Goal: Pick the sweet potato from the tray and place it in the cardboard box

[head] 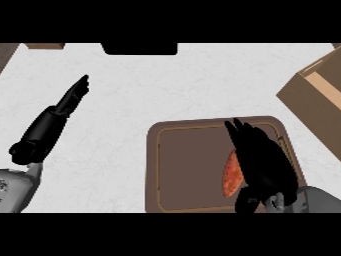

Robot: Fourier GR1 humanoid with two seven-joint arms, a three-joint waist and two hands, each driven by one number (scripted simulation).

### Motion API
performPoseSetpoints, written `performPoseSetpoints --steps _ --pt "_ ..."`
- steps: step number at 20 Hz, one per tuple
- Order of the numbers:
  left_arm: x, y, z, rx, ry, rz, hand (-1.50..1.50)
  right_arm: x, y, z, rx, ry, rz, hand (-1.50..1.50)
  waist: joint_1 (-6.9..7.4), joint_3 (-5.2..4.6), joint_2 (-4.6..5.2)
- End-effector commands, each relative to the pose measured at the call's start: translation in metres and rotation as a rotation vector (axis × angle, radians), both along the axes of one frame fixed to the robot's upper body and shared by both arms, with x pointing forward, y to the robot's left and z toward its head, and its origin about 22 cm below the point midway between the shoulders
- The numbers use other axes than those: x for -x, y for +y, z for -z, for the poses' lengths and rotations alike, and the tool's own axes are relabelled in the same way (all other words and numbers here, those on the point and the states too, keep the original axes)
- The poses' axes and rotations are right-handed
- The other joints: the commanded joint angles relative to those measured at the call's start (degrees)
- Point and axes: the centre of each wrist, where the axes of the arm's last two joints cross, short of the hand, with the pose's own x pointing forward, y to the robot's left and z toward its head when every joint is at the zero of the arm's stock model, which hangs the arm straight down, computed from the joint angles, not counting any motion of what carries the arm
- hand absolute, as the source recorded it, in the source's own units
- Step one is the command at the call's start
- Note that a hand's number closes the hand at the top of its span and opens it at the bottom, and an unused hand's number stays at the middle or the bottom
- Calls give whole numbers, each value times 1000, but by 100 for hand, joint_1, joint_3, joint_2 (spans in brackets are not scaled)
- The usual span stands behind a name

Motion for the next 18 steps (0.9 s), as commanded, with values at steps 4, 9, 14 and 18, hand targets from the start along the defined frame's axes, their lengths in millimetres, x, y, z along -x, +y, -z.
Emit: performPoseSetpoints --steps 4,9,14,18 --pt "0 15 8 11 8 -13 0 0 15 15 79 49 130 -150 -49 3 1" --pt "-2 7 -1 -1 -16 -16 0 3 16 28 64 71 104 -150 -51 6 0" --pt "-8 -7 -9 0 -11 -12 0 -9 5 42 87 78 135 -150 -63 6 6" --pt "5 -1 14 0 8 -16 0 -17 1 49 109 93 172 -150 -44 5 7"
